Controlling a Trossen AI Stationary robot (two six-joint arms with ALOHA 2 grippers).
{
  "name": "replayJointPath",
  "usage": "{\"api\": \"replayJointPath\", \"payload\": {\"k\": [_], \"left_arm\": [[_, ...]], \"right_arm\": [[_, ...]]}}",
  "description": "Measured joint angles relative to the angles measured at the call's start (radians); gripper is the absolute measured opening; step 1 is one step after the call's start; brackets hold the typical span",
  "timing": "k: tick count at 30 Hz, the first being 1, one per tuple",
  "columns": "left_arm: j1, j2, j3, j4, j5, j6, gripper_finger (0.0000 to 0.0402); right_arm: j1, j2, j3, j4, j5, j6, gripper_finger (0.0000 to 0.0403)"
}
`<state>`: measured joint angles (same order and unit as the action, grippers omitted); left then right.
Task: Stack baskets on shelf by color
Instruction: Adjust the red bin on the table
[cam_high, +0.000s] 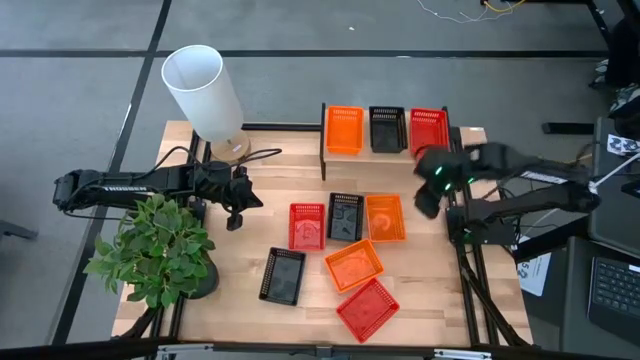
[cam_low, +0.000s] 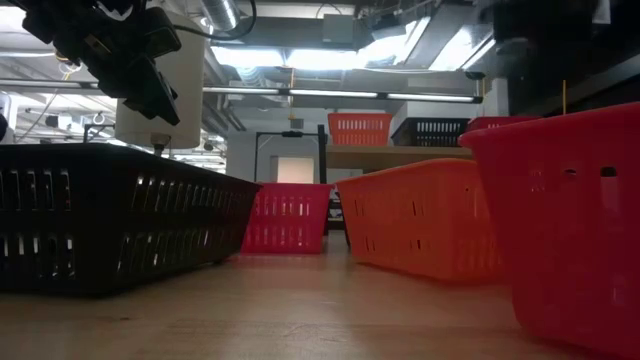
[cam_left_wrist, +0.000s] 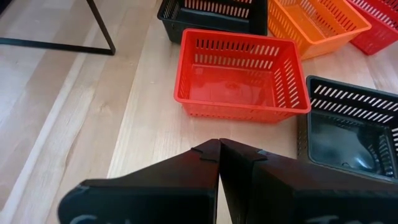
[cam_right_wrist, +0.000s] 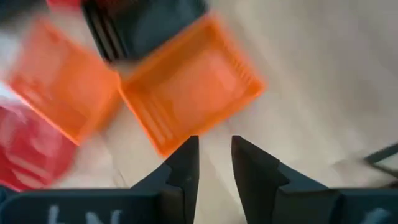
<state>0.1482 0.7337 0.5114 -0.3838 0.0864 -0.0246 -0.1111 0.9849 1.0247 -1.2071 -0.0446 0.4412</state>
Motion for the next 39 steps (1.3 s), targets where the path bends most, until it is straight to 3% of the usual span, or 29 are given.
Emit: {"api": "replayJointPath", "payload": {"k": [5,11,15,24,28,30,32,39], "left_arm": [[0.0,0.0,0.0,0.0,0.0,-0.001,0.0],[0.0,0.0,0.0,0.0,0.0,0.0,0.0],[0.0,0.0,0.0,0.0,0.0,0.0,0.0],[0.0,0.0,0.0,0.02,0.0,-0.004,0.0],[-0.013,0.012,0.0,0.305,0.079,-0.075,0.0],[-0.033,0.055,0.002,0.487,0.128,-0.071,0.0],[-0.057,0.113,0.013,0.57,0.133,-0.05,0.0],[-0.103,0.354,0.092,0.457,0.069,0.006,0.0]], "right_arm": [[0.197,0.07,-0.212,0.321,-0.05,0.025,0.0094],[0.37,0.162,-0.258,0.398,0.182,-0.006,0.0094],[0.44,0.22,-0.258,0.45,0.227,-0.055,0.0094],[0.49,0.349,-0.255,0.517,0.233,-0.057,0.0094],[0.49,0.346,-0.203,0.491,0.258,-0.058,0.0094],[0.49,0.336,-0.156,0.457,0.296,-0.058,0.0094],[0.491,0.325,-0.114,0.431,0.324,-0.06,0.0094],[0.506,0.316,-0.071,0.435,0.324,-0.078,0.0094]]}}
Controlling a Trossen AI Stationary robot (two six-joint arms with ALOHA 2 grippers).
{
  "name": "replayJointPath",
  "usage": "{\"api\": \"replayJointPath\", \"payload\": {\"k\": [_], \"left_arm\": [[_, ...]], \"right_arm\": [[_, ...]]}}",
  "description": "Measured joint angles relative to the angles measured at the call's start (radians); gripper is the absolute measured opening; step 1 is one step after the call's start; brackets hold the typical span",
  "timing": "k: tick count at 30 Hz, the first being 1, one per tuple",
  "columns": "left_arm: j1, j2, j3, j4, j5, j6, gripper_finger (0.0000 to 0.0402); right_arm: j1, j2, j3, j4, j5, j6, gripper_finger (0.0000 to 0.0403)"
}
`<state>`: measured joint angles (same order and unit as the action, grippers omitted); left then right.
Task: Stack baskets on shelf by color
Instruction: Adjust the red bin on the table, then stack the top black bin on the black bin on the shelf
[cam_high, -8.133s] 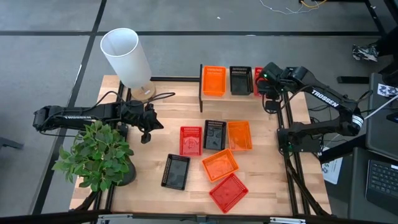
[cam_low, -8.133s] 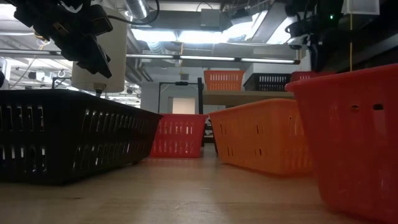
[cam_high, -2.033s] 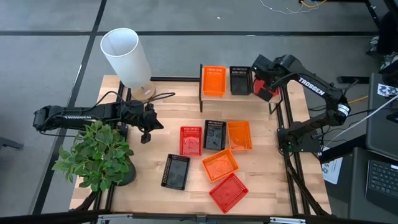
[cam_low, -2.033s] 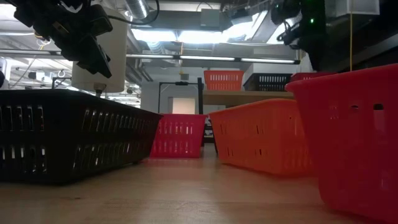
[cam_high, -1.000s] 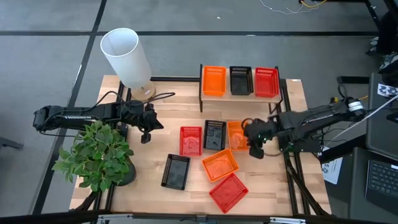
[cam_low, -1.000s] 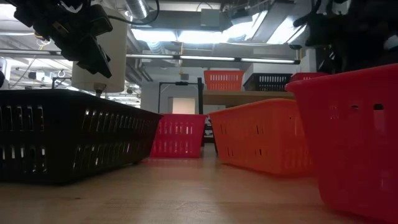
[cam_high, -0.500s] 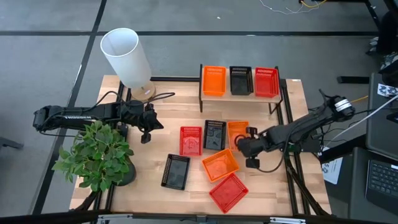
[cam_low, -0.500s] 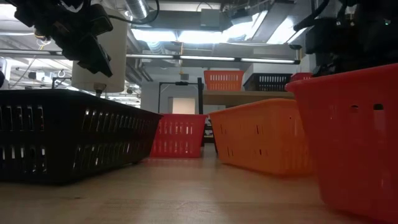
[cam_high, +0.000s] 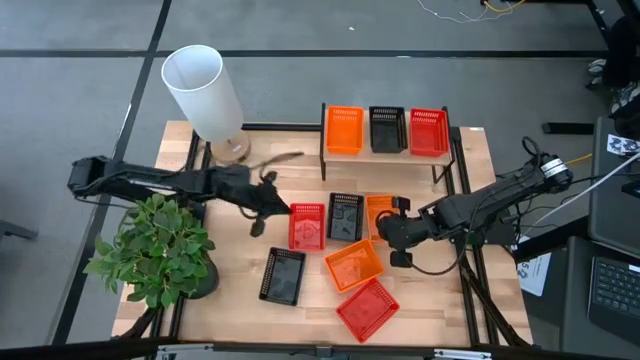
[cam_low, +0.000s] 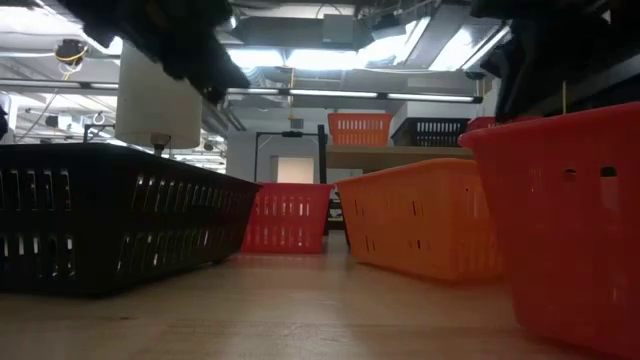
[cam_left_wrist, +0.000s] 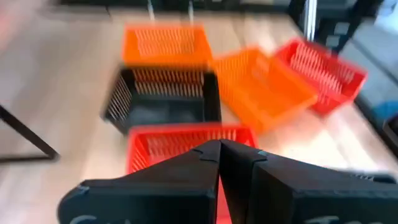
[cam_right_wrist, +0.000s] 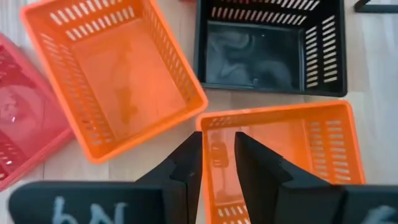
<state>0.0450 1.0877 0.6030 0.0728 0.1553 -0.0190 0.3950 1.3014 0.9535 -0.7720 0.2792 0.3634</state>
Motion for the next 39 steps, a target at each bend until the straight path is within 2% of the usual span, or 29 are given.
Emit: {"api": "replayJointPath", "payload": {"k": [2,7,9,13,18,23,29,34,39], "left_arm": [[-0.012,0.065,0.031,-0.071,-0.029,0.0,0.0],[-0.029,0.184,0.138,-0.441,-0.227,-0.046,0.0],[-0.029,0.228,0.164,-0.537,-0.267,-0.08,0.0],[-0.028,0.356,0.193,-0.507,-0.236,-0.083,0.0],[-0.028,0.542,0.262,-0.37,-0.184,-0.058,0.0],[-0.028,0.676,0.436,-0.307,-0.159,0.015,0.0],[-0.028,0.823,0.66,-0.309,-0.127,0.104,0.0],[-0.028,0.856,0.79,-0.514,-0.157,0.109,0.0],[-0.028,0.8,0.812,-0.778,-0.218,0.081,0.0]], "right_arm": [[0.013,0.0,0.0,-0.019,-0.001,0.027,0.0094],[0.051,0.0,0.0,-0.082,0.008,0.123,0.0094],[0.068,0.0,0.0,-0.091,0.014,0.134,0.0094],[0.091,0.0,0.0,-0.083,0.019,0.151,0.0094],[0.11,0.0,0.0,-0.084,0.027,0.192,0.0094],[0.13,0.0,0.0,-0.084,0.027,0.231,0.0094],[0.148,0.0,0.0,-0.085,0.026,0.266,0.0094],[0.168,0.0,0.0,-0.125,0.026,0.295,0.0094],[0.173,0.0,-0.014,-0.21,0.049,0.326,0.0094]]}}
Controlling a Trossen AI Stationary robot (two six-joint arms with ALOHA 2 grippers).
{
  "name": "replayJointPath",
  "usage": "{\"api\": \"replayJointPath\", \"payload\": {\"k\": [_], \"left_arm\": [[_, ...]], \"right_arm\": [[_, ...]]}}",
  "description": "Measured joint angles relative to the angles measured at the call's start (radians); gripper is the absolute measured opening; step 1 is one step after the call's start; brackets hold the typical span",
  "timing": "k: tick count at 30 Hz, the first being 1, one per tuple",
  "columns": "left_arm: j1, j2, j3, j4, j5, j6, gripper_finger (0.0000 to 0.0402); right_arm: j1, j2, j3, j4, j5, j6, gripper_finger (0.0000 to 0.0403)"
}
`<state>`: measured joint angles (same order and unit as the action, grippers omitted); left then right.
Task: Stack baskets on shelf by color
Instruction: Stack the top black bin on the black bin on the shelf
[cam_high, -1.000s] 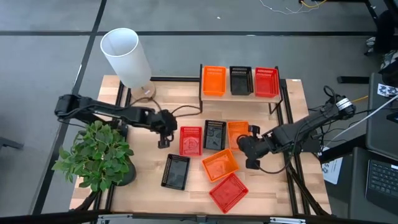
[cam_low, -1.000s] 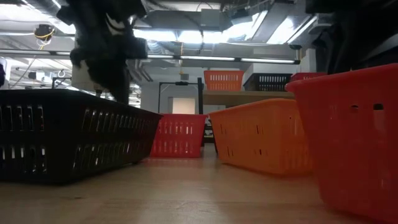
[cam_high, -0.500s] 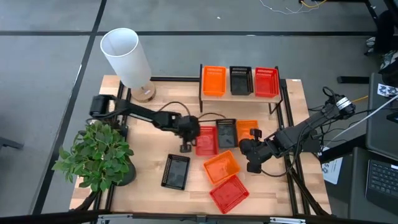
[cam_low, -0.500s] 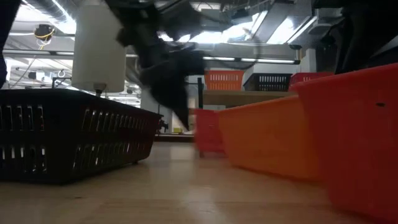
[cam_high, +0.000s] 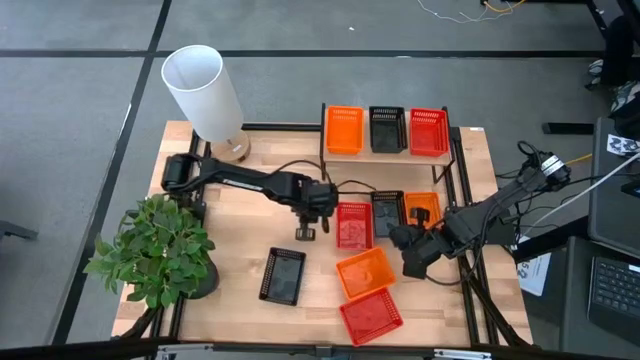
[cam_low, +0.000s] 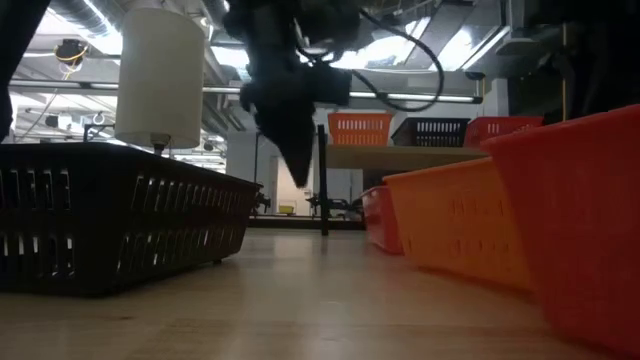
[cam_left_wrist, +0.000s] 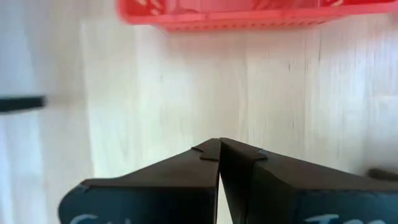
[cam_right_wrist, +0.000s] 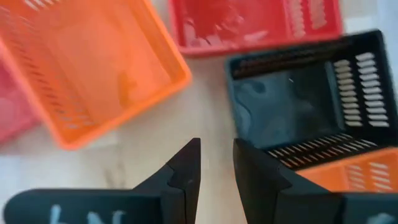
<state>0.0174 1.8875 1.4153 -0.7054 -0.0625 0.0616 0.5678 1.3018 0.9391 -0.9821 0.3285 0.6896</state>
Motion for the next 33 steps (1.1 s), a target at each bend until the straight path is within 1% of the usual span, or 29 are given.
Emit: {"api": "replayJointPath", "payload": {"k": [3,7,9,12,15,17,22,25,29,33], "left_arm": [[0.0,-0.048,-0.001,-0.145,0.004,-0.022,0.0],[0.0,-0.094,-0.001,-0.245,0.031,-0.023,0.0],[0.0,-0.118,-0.002,-0.277,0.031,-0.023,0.0],[0.0,-0.146,-0.008,-0.31,0.031,-0.024,0.0],[0.0,-0.192,-0.061,-0.302,0.036,-0.026,0.0],[0.0,-0.232,-0.124,-0.266,0.038,-0.031,0.0],[0.0,-0.343,-0.333,-0.096,0.044,-0.061,0.0],[0.0,-0.407,-0.426,-0.017,0.049,-0.098,0.0],[0.0,-0.479,-0.512,0.087,0.049,-0.113,0.0],[0.0,-0.534,-0.558,0.113,0.033,-0.129,0.0]], "right_arm": [[-0.009,0.004,-0.039,-0.003,0.011,-0.009,0.0094],[-0.042,0.023,-0.098,0.01,0.016,-0.023,0.0094],[-0.058,0.031,-0.117,0.036,0.021,-0.065,0.0094],[-0.077,0.039,-0.126,0.121,0.017,-0.132,0.0094],[-0.095,0.048,-0.127,0.155,-0.008,-0.186,0.0094],[-0.104,0.053,-0.127,0.153,-0.009,-0.196,0.0094],[-0.116,0.06,-0.127,0.15,-0.013,-0.201,0.0094],[-0.116,0.066,-0.127,0.144,-0.016,-0.201,0.0094],[-0.118,0.075,-0.127,0.148,-0.016,-0.201,0.0094],[-0.121,0.114,-0.129,0.148,-0.017,-0.202,0.0094]]}}
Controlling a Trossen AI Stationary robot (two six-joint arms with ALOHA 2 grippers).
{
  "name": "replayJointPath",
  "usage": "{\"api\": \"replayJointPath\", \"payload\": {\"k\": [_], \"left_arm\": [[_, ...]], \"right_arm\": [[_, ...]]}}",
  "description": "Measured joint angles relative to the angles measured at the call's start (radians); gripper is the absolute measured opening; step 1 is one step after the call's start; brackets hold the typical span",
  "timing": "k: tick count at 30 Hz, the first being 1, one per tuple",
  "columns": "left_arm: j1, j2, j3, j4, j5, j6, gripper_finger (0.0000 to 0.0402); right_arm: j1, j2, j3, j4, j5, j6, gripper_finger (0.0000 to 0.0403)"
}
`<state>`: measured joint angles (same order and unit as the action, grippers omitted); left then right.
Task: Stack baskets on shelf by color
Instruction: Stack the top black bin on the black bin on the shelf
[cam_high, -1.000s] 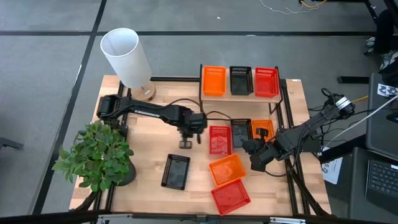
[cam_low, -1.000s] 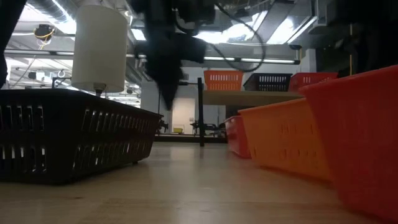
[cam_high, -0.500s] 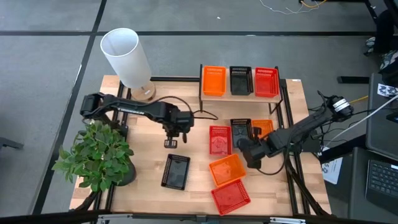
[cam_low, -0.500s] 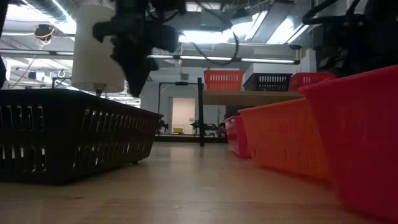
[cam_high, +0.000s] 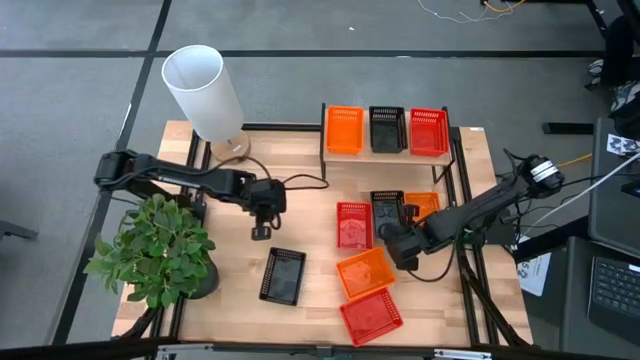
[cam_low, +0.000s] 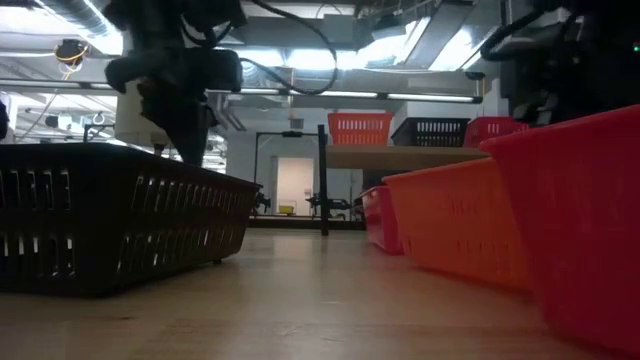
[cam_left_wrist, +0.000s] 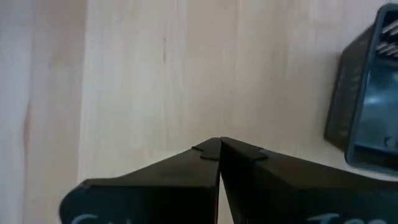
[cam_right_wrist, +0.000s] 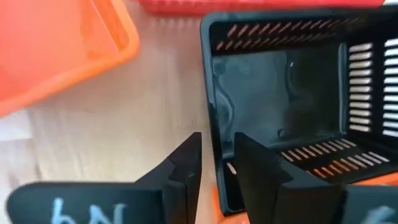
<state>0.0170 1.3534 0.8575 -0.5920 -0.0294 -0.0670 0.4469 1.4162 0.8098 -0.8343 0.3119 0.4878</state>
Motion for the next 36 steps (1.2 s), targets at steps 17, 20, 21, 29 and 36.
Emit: {"api": "replayJointPath", "payload": {"k": [17,20,21,29,36], "left_arm": [[0.0,-0.062,-0.09,0.028,-0.011,0.015,0.0],[0.0,-0.065,-0.092,0.029,-0.01,0.039,0.0],[0.0,-0.075,-0.092,0.028,-0.01,0.048,0.0],[0.01,-0.1,-0.091,0.067,-0.011,0.077,0.0],[0.01,-0.097,-0.092,0.063,-0.012,0.078,0.0]], "right_arm": [[-0.052,0.186,-0.001,0.035,-0.024,0.018,0.0041],[-0.051,0.187,0.004,0.029,-0.021,0.028,0.0008],[-0.051,0.187,0.01,0.025,-0.022,0.03,0.0006],[-0.022,0.186,0.116,-0.094,-0.01,0.032,0.0002],[0.025,0.185,0.279,-0.207,-0.008,0.059,0.0001]]}}
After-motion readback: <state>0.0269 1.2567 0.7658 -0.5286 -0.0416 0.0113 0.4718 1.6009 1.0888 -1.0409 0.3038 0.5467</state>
